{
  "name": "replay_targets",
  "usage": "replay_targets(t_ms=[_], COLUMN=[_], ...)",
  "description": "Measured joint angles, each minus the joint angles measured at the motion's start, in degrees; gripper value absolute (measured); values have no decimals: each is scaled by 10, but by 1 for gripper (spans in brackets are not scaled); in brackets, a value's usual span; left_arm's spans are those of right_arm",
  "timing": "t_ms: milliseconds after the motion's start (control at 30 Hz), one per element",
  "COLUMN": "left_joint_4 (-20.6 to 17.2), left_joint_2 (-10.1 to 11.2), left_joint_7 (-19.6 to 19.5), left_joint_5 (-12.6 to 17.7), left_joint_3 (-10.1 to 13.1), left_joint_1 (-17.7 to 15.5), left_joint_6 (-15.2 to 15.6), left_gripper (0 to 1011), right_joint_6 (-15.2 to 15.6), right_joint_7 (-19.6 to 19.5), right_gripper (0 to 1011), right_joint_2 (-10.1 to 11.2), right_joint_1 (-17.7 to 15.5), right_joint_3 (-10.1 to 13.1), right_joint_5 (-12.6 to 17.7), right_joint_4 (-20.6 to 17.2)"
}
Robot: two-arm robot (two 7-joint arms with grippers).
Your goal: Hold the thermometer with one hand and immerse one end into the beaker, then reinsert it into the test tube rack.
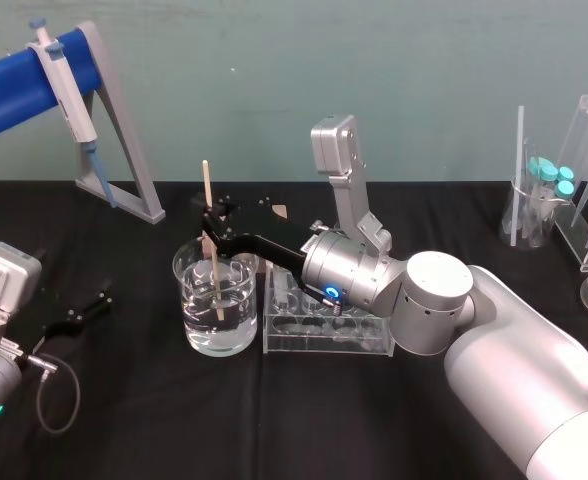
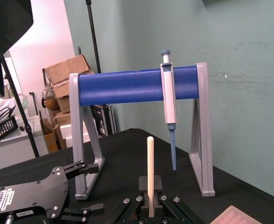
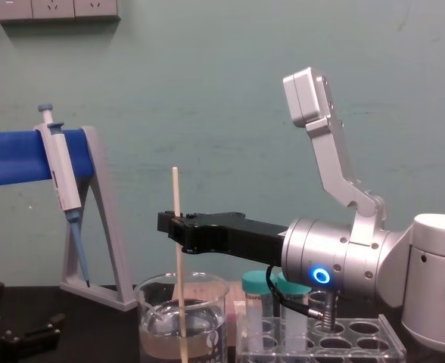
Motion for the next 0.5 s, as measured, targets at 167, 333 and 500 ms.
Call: replay_targets(t_ms=[167, 333, 500], left_joint_4=[0, 0, 0], left_joint_2=[0, 0, 0], left_joint_7=[0, 0, 0], left_joint_5=[0, 0, 0], left_joint_3=[0, 0, 0], left_joint_1=[0, 0, 0], left_joint_6=[0, 0, 0], left_gripper=[1004, 1004, 1004], right_joint_6=[0, 0, 0], right_joint_7=[0, 0, 0], right_gripper=[53, 53, 53], right_joint_2=[0, 0, 0], right_joint_1=[0, 0, 0], right_joint_3=[0, 0, 0], right_joint_5=[0, 0, 0], right_joint_4=[0, 0, 0])
